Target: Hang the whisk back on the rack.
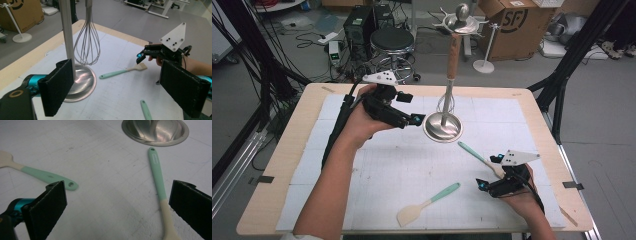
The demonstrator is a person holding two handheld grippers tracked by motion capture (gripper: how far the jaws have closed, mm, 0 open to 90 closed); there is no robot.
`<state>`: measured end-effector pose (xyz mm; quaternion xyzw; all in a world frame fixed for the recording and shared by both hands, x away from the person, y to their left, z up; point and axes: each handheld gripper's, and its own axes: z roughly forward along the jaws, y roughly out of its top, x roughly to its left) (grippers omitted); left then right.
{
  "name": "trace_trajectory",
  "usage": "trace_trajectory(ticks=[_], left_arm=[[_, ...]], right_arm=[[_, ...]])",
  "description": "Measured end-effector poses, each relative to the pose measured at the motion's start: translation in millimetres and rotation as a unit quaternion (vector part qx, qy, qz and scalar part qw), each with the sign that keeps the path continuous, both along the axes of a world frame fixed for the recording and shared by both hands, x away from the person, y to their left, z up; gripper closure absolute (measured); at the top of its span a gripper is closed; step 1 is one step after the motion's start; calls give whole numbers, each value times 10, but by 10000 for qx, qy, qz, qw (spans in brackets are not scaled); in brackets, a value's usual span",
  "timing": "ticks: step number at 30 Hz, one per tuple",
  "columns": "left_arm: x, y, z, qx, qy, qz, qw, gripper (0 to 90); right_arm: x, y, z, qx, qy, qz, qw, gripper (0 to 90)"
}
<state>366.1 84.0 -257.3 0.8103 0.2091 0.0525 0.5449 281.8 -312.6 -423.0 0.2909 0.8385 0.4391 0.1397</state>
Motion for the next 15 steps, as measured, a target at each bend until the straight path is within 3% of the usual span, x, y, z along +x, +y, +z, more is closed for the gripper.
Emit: trace_trajectory(ticks=[15], left_arm=[[-186,121,-389,-119,175,-171,9996,91]], right_arm=[[-4,11,-6,-8,24,13,10000,3]])
